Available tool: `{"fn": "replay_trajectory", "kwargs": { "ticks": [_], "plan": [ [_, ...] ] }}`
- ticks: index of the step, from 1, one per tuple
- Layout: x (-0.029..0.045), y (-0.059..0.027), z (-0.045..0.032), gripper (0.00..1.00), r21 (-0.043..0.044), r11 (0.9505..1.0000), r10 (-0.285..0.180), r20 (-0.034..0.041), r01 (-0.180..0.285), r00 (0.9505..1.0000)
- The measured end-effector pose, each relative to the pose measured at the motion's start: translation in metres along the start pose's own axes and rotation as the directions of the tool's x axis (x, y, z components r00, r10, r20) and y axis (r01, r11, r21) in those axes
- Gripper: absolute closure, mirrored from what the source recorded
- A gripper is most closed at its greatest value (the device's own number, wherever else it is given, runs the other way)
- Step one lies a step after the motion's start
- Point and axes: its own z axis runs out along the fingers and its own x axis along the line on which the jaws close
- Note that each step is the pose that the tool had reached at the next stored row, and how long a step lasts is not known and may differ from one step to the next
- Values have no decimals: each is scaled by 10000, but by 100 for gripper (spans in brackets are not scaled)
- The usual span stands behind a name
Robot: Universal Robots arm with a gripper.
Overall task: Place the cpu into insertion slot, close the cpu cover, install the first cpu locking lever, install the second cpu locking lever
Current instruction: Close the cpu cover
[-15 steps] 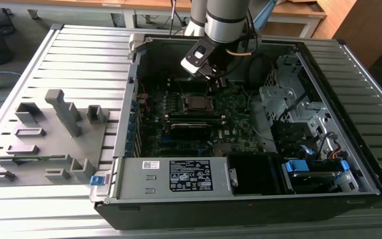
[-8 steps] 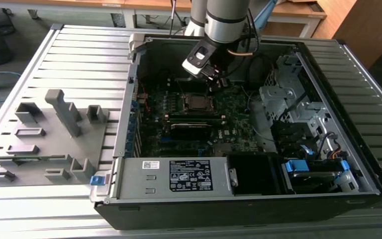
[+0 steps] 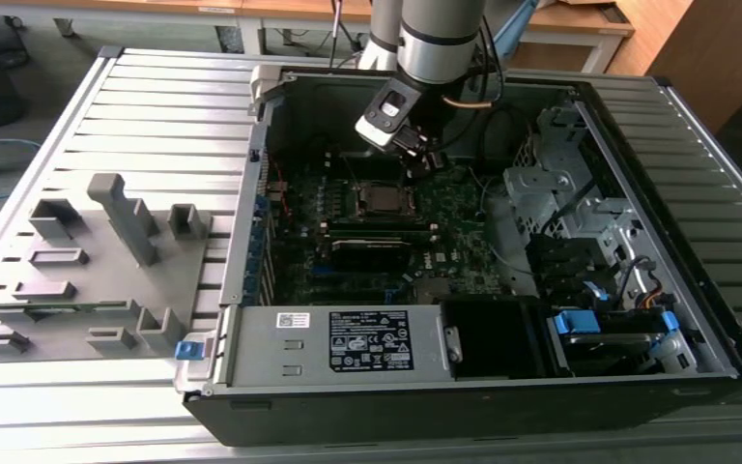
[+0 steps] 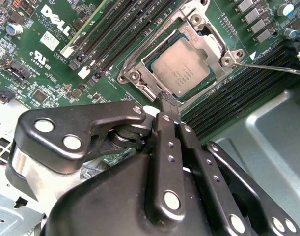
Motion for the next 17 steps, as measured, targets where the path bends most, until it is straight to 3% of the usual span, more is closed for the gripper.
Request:
{"fn": "replay_trajectory", "kwargs": {
  "ticks": [17],
  "plan": [
    [0,0,0,89,2,9998,-204,-5,204,9998]
  ]
}}
